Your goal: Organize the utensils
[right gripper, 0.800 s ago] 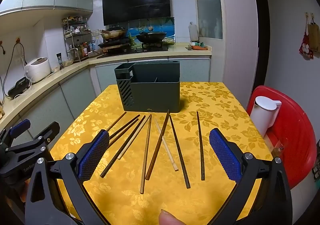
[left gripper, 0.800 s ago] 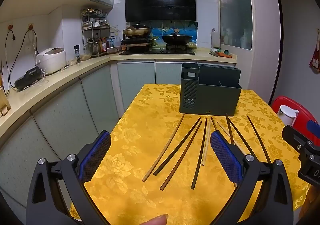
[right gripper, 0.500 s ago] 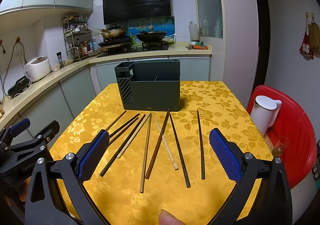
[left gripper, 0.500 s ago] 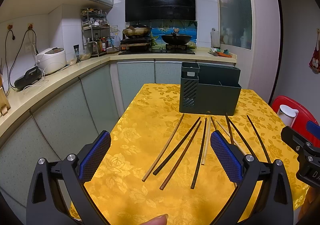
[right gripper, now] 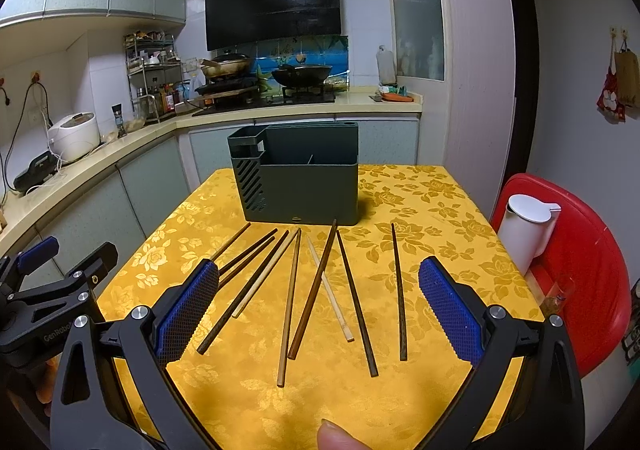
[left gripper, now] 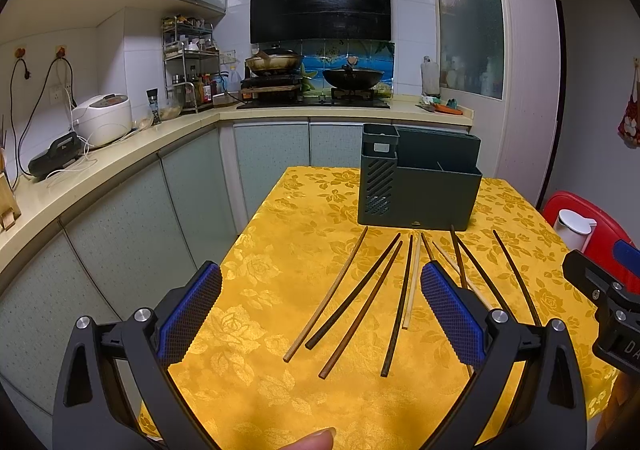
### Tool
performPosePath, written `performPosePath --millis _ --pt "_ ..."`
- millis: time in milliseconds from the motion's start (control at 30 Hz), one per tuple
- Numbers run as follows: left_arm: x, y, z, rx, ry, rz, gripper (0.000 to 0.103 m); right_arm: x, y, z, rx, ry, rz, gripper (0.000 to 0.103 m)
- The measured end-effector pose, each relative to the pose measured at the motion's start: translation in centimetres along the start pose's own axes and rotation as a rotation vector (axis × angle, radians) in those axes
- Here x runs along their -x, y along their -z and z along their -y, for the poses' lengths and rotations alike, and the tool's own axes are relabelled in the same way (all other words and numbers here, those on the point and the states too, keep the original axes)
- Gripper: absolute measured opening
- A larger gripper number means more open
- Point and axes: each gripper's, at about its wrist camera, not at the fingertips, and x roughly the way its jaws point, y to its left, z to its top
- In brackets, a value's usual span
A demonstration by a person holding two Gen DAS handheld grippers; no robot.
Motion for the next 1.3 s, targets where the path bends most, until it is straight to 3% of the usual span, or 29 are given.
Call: performPosePath --millis 1000,1100,1233,1300 --pt "-1.3 0.3 -1.1 0.009 -0.01 -0.033 0.096 -0.2 0.4 1.1 0.003 0.023 -0.016 0.098" --pt "-1.7 0.1 -1.6 0.002 -0.011 -0.042 0.096 -0.6 0.5 1.6 0.009 0.027 -0.057 0.098" --pt "-3.4 0.1 -2.7 -0.002 0.006 -0.095 0.096 -1.7 0.5 2.4 -0.006 0.038 -0.179 0.098" --pt "-4.3 0.1 -3.6 0.011 0.018 -0.122 0.096 -2.0 0.8 2.8 0.009 0.05 -0.183 0.098"
